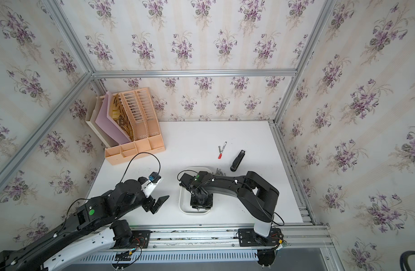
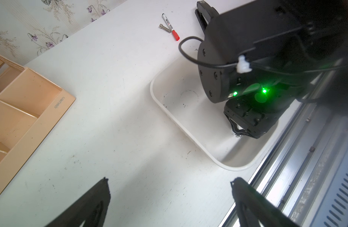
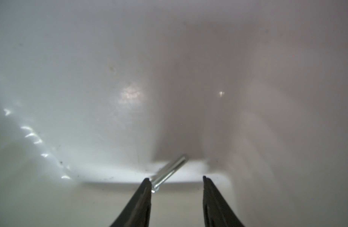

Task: Take out the screws from the storage box
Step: Pick up the screw from the storage box.

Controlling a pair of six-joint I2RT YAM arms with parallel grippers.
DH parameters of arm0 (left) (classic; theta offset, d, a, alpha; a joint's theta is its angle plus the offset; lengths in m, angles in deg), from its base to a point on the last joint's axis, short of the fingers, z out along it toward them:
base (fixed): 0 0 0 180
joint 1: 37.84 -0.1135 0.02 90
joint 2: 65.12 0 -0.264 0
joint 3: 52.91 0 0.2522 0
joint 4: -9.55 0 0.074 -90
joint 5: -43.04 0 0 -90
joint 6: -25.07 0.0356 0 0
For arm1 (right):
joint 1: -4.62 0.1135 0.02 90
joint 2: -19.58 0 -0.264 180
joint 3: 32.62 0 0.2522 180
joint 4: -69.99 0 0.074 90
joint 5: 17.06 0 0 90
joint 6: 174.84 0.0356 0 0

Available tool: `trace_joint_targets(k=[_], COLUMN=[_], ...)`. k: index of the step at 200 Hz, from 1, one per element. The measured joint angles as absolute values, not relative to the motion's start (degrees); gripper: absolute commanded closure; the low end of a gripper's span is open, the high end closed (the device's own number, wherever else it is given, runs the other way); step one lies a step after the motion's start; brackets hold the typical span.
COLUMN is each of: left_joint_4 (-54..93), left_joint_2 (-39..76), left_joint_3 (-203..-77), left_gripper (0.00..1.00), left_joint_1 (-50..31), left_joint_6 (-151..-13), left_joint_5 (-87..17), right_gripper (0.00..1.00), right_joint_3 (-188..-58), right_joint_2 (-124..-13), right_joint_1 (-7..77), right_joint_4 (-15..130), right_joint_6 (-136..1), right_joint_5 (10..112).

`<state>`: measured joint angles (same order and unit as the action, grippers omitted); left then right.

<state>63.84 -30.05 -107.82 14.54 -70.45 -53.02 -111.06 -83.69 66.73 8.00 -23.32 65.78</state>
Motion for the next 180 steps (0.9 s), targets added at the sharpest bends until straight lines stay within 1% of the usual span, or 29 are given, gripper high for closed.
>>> trace_joint_targets(k=[9, 16, 30, 58, 75, 101, 180], left_joint_4=[63.84, 63.86, 63.86, 63.86, 63.86, 63.86, 63.86], left_joint_2=[-30.05, -30.05, -30.05, -30.05, -30.01, -29.94, -30.53], left_joint_3=[-107.82, -107.82, -107.82, -107.82, -107.82, -107.82, -107.82], left_gripper=[0.01, 0.01, 0.01, 0.01, 0.01, 0.01, 0.01], left_joint_1=[14.54, 14.54, 14.54, 14.54, 14.54, 14.54, 14.54], left_joint_6=[-70.39, -70.26, -70.26, -70.26, -70.26, -70.26, -70.26], left_joint_5=[-53.02, -53.02, -53.05, -53.07, -53.07, -53.13, -54.34], right_gripper=[0.55, 0.58, 0.7, 0.88, 0.95, 1.0, 1.0], right_joint_3=[-111.06, -111.06, -110.98, -111.06, -111.26, -111.78, -120.05], right_joint_2=[-84.3, -84.76, -85.0, -85.35, -85.46, -85.44, -84.17], right_joint_1=[66.57, 66.55, 66.49, 66.49, 66.49, 66.22, 61.63], right_joint_4=[8.0, 8.04, 8.04, 7.19, 6.86, 6.58, 4.96], right_joint_6=[-23.34, -23.34, -23.54, -23.72, -23.83, -24.44, -27.32], right_joint_5=[65.65, 65.52, 65.17, 64.53, 64.38, 64.38, 69.58])
